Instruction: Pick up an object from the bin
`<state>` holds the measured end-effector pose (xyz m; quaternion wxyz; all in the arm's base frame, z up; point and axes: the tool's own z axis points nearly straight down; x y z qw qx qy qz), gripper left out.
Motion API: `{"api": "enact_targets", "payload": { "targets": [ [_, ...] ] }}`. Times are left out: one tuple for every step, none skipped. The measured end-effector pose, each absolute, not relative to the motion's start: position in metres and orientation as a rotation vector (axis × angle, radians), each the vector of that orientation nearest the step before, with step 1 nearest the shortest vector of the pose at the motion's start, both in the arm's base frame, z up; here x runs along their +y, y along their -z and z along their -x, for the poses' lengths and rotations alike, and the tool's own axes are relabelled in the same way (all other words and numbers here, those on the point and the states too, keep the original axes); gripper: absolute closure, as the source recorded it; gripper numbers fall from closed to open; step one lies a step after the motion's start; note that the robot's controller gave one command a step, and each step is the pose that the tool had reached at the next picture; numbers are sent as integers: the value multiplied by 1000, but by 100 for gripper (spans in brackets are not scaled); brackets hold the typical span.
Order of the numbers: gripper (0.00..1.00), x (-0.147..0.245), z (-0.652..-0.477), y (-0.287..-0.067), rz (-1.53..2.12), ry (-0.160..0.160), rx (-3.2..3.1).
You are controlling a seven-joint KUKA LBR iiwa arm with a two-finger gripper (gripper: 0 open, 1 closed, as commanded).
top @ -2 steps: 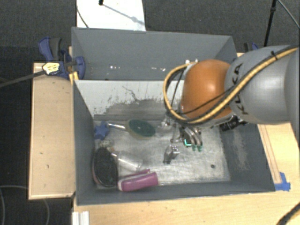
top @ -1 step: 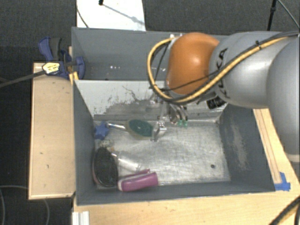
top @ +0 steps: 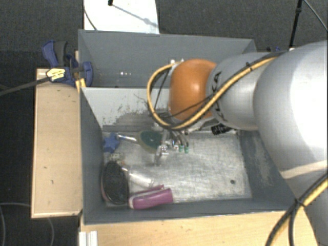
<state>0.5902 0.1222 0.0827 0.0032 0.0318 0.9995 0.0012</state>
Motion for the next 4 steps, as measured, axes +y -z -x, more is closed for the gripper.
{"api": "enact_targets", "payload": {
  "targets": [
    [0,108,-573,-144,478,0,3096],
    [0,119,-595,-72,710,-1,3052],
    [100,118,-596,-74,700,0,3052],
    [100,154,-564,-226,796,-2,3036]
  ]
}}
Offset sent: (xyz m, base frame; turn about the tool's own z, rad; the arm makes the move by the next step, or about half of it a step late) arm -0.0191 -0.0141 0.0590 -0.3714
